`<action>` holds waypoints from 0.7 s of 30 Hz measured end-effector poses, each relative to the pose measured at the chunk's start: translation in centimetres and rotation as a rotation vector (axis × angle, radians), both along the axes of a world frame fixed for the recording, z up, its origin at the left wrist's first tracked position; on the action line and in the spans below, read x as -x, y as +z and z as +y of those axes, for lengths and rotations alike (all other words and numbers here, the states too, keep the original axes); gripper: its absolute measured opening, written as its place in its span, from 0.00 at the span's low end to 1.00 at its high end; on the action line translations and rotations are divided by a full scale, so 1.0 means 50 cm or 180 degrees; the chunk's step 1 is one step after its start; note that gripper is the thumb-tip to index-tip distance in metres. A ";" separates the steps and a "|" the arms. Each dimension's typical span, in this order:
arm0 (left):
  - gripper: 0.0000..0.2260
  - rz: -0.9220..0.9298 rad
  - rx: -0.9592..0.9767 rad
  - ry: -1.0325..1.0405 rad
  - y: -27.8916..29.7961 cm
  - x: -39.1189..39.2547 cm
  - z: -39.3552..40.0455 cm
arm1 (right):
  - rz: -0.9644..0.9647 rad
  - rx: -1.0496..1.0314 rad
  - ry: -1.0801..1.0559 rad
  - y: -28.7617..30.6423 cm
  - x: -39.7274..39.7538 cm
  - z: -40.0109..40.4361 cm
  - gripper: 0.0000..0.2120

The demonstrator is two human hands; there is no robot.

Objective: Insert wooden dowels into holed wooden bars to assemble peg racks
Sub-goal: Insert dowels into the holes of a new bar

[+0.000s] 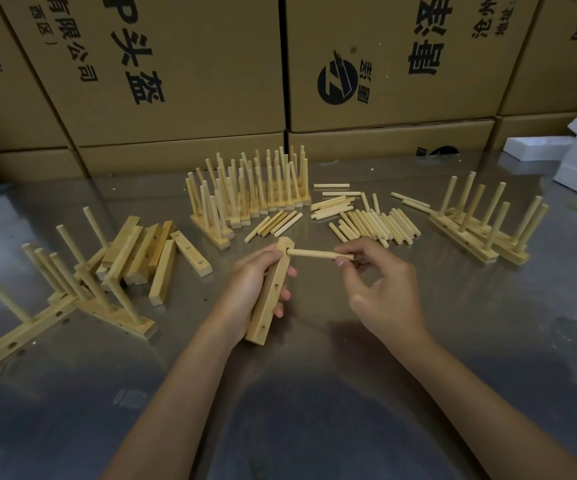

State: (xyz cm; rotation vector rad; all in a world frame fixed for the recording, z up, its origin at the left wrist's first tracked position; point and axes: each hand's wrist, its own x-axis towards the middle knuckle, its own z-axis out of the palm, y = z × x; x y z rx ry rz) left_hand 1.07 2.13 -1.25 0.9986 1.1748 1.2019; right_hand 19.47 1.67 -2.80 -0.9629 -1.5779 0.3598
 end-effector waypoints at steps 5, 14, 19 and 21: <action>0.10 0.0146 -0.0198 -0.0032 0.006 -0.007 -0.013 | -0.0344 0.0139 0.0091 0.005 -0.009 0.000 0.11; 0.10 0.0448 -0.0341 -0.0595 -0.002 -0.030 -0.030 | -0.0993 0.0302 -0.0056 -0.006 -0.002 -0.013 0.08; 0.10 0.0694 -0.0408 -0.0765 -0.004 -0.031 -0.026 | -0.0506 0.0920 -0.0056 -0.010 0.004 -0.014 0.08; 0.11 0.0801 -0.0421 -0.0802 -0.006 -0.030 -0.023 | -0.0188 0.1308 0.0038 -0.004 0.006 -0.014 0.13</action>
